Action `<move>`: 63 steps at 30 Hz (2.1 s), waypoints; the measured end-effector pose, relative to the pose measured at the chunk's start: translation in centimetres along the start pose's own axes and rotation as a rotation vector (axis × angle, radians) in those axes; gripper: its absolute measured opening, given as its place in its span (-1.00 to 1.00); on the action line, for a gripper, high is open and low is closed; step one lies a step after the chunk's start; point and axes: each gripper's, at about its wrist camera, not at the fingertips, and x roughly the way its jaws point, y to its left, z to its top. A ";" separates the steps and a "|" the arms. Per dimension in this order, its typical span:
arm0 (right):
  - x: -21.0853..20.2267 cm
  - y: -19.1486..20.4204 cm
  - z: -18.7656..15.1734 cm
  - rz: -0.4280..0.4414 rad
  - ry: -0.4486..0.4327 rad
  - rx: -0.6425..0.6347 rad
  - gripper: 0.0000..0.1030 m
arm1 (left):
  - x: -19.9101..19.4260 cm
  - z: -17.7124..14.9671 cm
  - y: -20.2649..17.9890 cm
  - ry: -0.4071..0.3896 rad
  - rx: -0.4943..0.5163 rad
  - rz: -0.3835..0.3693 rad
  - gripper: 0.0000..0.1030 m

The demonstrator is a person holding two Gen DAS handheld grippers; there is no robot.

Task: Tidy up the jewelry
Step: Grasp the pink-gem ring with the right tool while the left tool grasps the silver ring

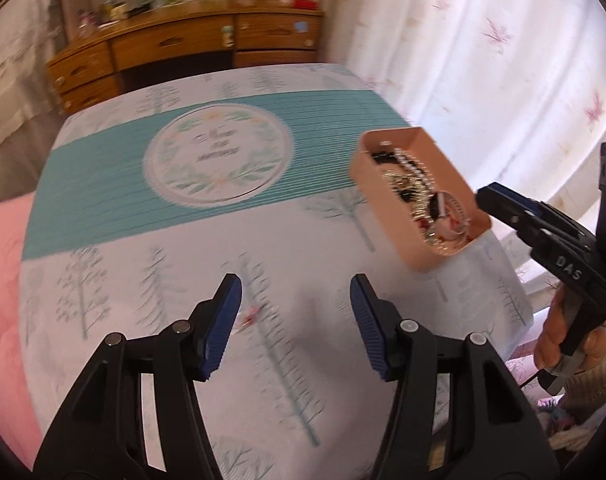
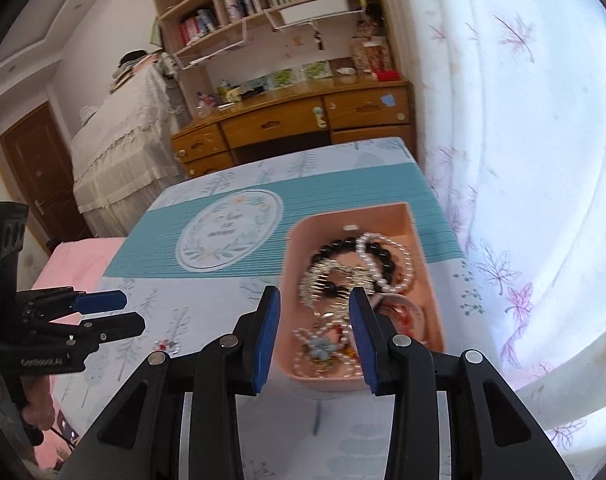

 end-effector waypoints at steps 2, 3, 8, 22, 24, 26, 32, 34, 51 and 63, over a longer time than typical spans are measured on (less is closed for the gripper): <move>0.0 1.8 -0.2 0.030 0.007 -0.042 -0.30 | -0.8 -1.0 1.7 0.000 -0.035 0.028 0.04; 0.3 3.0 -0.4 0.053 0.017 -0.068 -0.30 | -1.1 -1.6 2.5 0.002 -0.055 0.039 0.04; 1.3 7.7 -1.6 0.123 0.067 -0.179 -0.30 | -2.2 -4.3 5.6 0.008 -0.121 0.086 0.04; 10.3 17.1 -6.7 0.220 0.271 -0.449 -0.35 | 1.3 -7.5 8.0 0.075 -0.142 0.028 0.04; 11.7 17.2 -6.7 0.215 0.290 -0.481 -0.38 | 1.6 -7.6 8.6 0.076 -0.153 0.015 0.04; 13.1 17.5 -6.7 0.219 0.309 -0.515 -0.41 | 1.8 -7.6 9.1 0.077 -0.162 0.002 0.04; 14.7 18.0 -6.1 0.245 0.335 -0.587 -0.48 | 2.6 -7.5 10.2 0.078 -0.183 -0.023 0.04; 15.0 18.2 -5.9 0.250 0.329 -0.606 -0.53 | 2.8 -7.5 10.4 0.079 -0.190 -0.028 0.04; 12.9 15.0 -4.2 0.210 0.267 -0.468 -0.90 | 5.5 -4.8 6.4 0.117 0.059 -0.076 0.04; 7.9 10.7 -3.0 0.215 0.188 -0.304 -0.91 | 8.1 -2.7 3.5 0.140 0.271 -0.035 -0.53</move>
